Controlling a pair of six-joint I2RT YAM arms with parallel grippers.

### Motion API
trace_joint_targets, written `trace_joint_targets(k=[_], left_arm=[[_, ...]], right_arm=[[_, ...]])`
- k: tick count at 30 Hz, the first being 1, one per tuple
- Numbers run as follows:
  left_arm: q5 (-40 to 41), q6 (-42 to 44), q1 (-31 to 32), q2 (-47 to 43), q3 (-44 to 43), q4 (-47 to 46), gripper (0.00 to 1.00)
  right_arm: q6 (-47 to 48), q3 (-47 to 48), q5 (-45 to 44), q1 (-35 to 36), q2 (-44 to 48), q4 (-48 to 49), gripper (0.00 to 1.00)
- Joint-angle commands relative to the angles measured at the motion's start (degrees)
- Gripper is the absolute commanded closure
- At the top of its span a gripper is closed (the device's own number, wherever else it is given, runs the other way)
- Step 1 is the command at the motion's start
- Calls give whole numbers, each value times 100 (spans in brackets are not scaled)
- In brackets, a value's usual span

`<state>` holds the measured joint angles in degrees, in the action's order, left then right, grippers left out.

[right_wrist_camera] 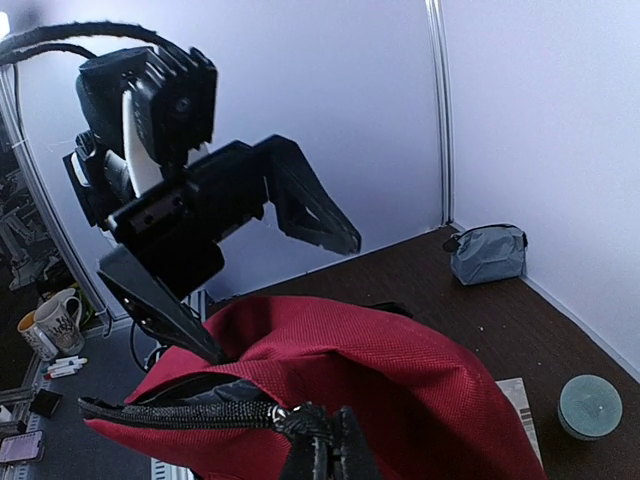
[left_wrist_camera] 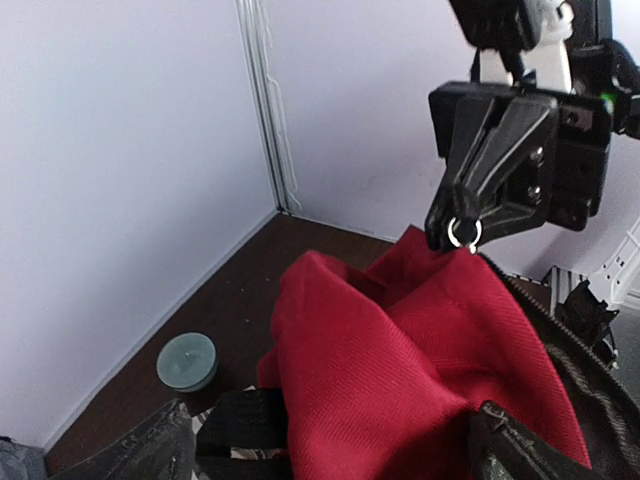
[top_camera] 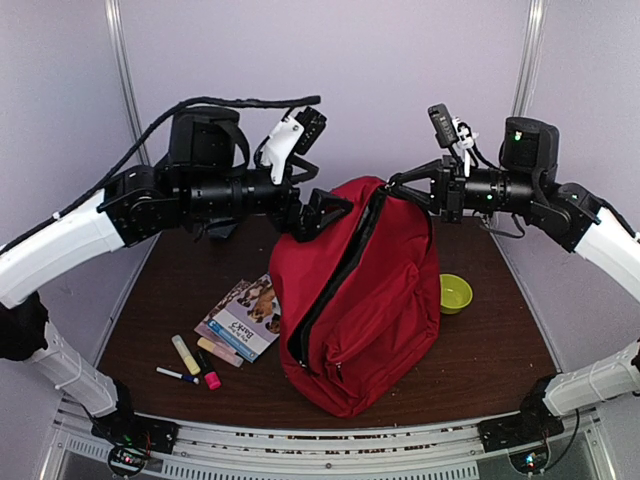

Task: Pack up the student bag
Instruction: Hold the largest pocket of the student bag, then unzip the largest pocket of the student bag.

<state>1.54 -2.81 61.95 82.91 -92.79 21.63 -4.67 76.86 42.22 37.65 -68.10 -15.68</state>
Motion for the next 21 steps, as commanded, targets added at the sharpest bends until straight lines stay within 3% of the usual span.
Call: trace_joint_targets(k=[1,4,9,10,12,15,21], left_arm=[[-900,-309,-52,421,-332,343,2],[-1122,-221,-41,655,-390,389,2],[-650,-36,-94,917,-334,514,3],[-676,-48,-111,901,-294,457,9],[-721,4,-115,787,-235,376,38],[-625,-4,-117,466,77,51,100],[23,-20,-117,-276,893,-551,100]], right_arm=[[106,-13,-41,66,221,125,100],[149,6,-130,70,190,82,100],[147,111,-254,69,151,-215,100],[154,71,-334,67,194,-265,100],[196,-47,-535,72,331,-355,100],[166,-100,-809,18,397,-529,100],[-526,-578,-1422,-623,629,-277,100]])
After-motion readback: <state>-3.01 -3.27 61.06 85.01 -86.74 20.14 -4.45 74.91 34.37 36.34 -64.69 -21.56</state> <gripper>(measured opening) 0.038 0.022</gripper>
